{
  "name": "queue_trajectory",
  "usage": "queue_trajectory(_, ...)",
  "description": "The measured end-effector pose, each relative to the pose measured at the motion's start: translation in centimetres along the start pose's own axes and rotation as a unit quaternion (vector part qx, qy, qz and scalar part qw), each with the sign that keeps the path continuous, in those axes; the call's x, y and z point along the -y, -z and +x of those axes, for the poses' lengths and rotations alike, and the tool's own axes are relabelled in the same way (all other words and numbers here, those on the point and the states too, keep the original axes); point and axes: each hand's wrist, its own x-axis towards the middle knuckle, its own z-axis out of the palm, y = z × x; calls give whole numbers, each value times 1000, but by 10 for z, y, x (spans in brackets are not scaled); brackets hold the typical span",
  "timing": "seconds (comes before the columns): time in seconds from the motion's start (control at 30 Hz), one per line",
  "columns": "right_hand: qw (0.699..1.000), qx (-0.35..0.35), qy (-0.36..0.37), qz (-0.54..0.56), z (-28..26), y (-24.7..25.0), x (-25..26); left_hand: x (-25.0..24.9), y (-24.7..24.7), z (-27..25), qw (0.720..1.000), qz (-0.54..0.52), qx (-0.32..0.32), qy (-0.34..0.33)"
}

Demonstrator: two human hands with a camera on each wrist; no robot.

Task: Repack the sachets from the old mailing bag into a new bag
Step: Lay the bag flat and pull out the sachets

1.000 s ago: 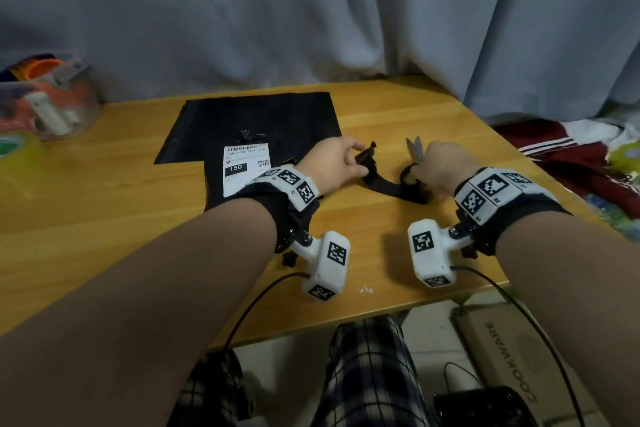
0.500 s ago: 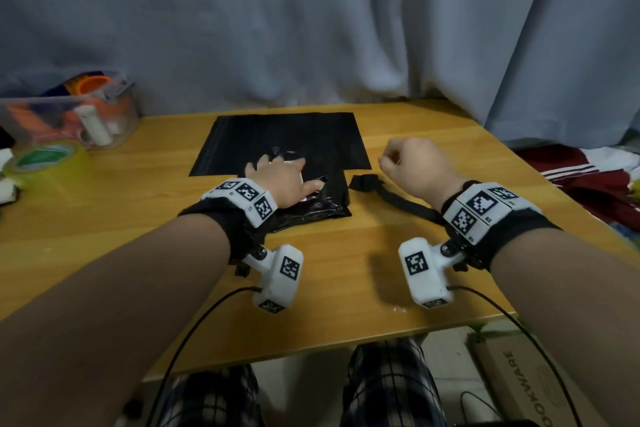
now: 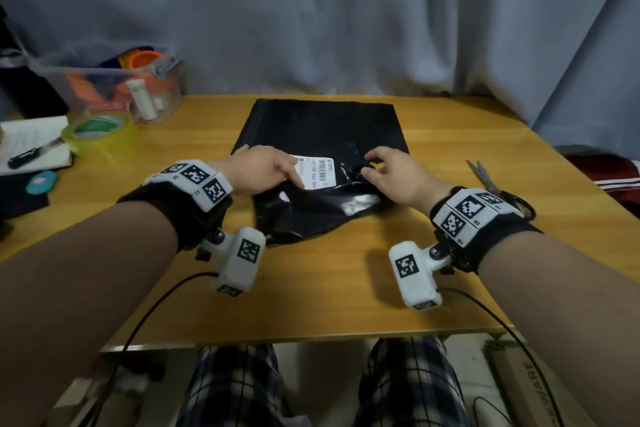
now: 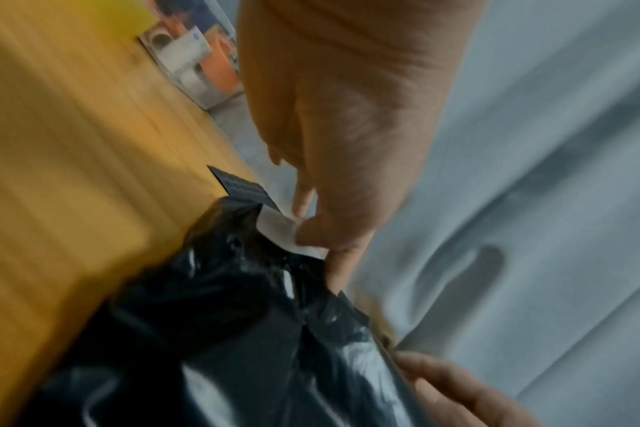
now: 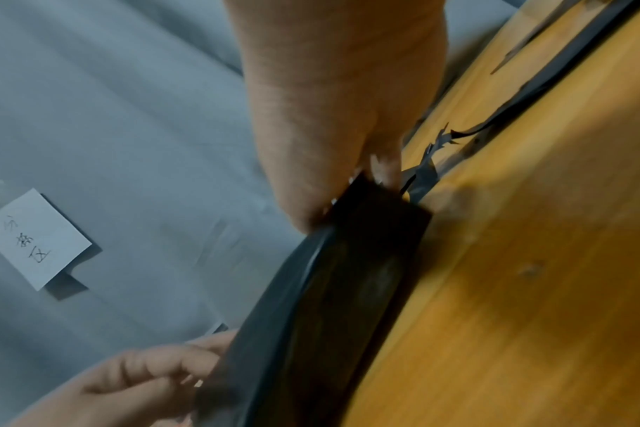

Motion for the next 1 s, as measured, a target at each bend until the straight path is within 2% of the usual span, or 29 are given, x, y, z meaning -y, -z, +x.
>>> queue_trajectory(0.1,997,57,-5,51,-7,-5,3,8,-1,-2,997,-16,-49,57)
queue_trajectory(0.17,996,57,-7,64,-10,-8,3,11,-6,-1,988,9,-76,136)
queue_trajectory(0.23,996,46,-15,72,-11,-10,1,10,-8,-4,972,3,-56,228)
queue_trajectory(0.3,994,39,-31,98,-10,-11,0,12,-11,-6,963,-36,-19,265)
queue_trajectory(0.37,989,23,-52,139,-8,-12,-3,17,-14,-7,960,-84,-34,265)
queue_trajectory(0.5,975,-4,-98,200,-4,-17,-11,24,-21,-4,947,-174,-150,224)
queue_trajectory(0.67,963,-21,-121,241,-7,-19,-14,12,-12,-3,927,-206,-301,83)
queue_trajectory(0.73,960,-38,-120,249,-7,-21,-15,11,-5,2,926,-198,-312,73)
queue_trajectory(0.9,939,-77,-105,320,-5,-22,-12,19,-5,7,955,-112,-227,157)
queue_trajectory(0.97,934,-78,-95,334,-4,-20,-9,5,-10,6,953,-49,-256,156)
queue_trajectory(1.0,932,-78,-93,341,-4,-19,-7,-5,-13,6,952,-27,-277,129)
